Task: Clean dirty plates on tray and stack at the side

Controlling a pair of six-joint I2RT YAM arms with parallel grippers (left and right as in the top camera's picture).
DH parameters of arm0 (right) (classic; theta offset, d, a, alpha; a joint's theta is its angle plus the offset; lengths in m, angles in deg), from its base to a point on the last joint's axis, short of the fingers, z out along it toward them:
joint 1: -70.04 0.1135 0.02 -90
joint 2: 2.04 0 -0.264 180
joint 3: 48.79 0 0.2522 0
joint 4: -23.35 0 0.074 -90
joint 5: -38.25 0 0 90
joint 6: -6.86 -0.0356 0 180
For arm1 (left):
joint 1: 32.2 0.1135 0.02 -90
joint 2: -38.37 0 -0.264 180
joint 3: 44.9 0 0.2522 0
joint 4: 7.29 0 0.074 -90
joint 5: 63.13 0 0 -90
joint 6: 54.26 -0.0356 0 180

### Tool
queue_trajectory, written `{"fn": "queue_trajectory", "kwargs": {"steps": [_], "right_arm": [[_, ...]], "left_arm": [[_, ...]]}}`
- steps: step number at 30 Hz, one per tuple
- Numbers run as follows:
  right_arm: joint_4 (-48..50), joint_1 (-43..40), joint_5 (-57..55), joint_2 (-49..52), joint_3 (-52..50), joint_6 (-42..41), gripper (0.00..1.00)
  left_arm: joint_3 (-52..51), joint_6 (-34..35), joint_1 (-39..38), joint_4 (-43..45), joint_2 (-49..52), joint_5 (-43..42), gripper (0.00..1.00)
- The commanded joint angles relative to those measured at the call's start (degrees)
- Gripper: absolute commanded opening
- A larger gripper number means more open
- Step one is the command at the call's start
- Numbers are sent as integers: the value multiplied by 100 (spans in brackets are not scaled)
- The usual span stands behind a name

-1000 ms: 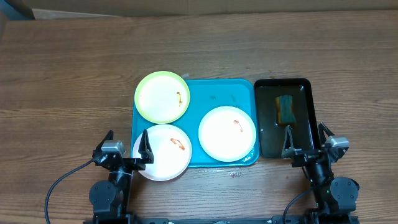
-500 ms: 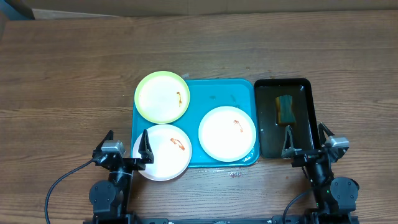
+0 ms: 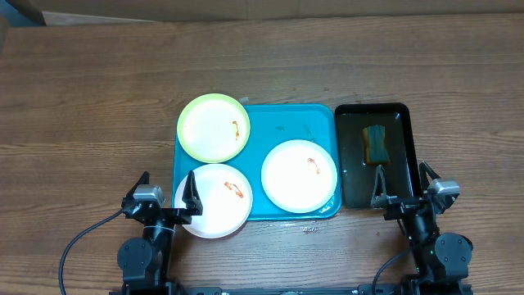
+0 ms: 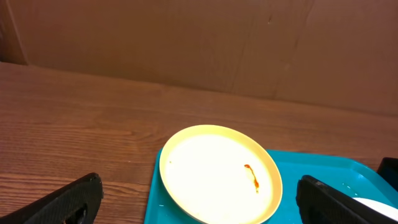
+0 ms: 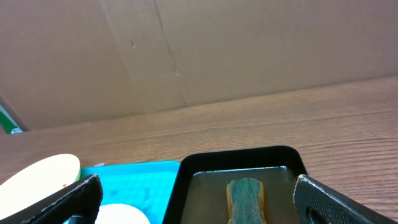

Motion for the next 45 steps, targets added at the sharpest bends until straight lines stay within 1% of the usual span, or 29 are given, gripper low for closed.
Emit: {"fn": "queue_trajectory", "kwargs": {"steps": [1, 21, 25, 29, 32, 34, 36, 38, 41, 45], "right_arm": [[26, -33, -52, -57, -61, -2, 100], [28, -33, -52, -57, -61, -2, 100], [0, -33, -293, -57, -61, -2, 100], [46, -28, 85, -57, -61, -24, 100], [37, -31, -9, -57, -61, -24, 100], [98, -33, 151, -57, -59, -42, 100], [83, -33, 365, -57, -31, -343, 100], [-118, -33, 492, -57, 109, -601, 100], [-494, -33, 487, -44, 448, -649, 100], [-1296, -35, 463, 350, 1517, -645, 100]], "left_arm": [[-20, -127, 26, -17, -52, 35, 100], [-20, -127, 26, -17, -52, 35, 100], [-20, -127, 26, -17, -52, 35, 100], [-20, -127, 26, -17, -50, 35, 100], [-20, -127, 26, -17, -50, 35, 100], [-20, -127, 26, -17, -52, 35, 100], [-20, -127, 26, -17, -52, 35, 100], [-20, -127, 26, -17, -50, 35, 100], [-20, -127, 26, -17, -50, 35, 100], [-20, -127, 26, -17, -52, 35, 100]]}}
